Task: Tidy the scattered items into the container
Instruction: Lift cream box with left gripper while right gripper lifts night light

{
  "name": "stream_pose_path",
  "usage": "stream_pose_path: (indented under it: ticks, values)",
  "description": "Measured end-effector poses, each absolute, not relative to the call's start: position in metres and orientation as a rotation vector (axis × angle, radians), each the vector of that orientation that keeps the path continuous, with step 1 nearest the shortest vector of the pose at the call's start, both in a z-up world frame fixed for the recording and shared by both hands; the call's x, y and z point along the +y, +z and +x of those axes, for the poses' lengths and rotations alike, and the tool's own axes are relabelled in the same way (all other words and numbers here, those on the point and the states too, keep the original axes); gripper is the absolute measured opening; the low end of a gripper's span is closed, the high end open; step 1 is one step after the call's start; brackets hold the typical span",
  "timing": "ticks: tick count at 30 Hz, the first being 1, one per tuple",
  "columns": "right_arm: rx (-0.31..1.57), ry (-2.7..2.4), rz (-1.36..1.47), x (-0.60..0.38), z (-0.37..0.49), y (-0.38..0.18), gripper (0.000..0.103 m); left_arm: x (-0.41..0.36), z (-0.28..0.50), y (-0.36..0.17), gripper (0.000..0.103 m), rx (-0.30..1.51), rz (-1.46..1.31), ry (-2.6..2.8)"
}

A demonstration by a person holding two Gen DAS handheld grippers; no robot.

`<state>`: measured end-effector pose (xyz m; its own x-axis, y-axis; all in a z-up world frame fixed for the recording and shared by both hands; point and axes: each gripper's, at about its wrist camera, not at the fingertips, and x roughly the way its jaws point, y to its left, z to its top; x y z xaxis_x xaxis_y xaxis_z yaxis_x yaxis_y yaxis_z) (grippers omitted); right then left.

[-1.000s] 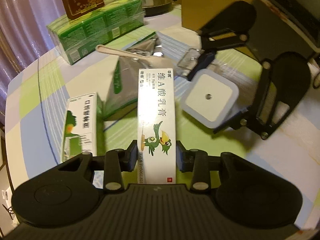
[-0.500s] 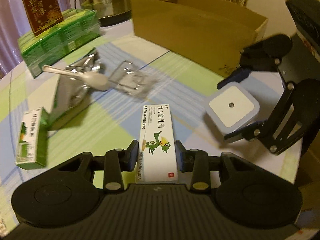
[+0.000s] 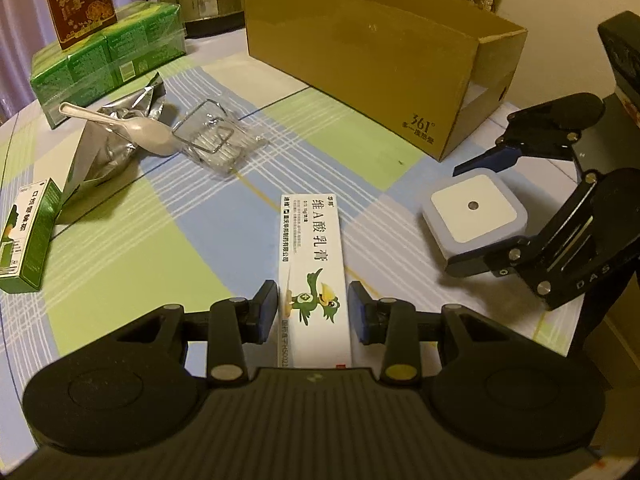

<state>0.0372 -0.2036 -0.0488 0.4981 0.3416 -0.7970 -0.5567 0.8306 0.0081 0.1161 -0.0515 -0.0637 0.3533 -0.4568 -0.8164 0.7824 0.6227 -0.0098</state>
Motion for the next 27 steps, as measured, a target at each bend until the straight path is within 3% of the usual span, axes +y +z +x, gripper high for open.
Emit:
stream_pose_path:
  ticks: [14,27]
  values:
    - [0.847,0.557,-0.303,-0.202,0.030,-0.054,0.075,-0.067,0.121,-0.080,0.033,0.933,0.410,-0.758]
    - [0.804,0.539,-0.298,-0.212,0.020,-0.042,0.075,-0.056,0.103,-0.062,0.033,0.928,0.307,-0.701]
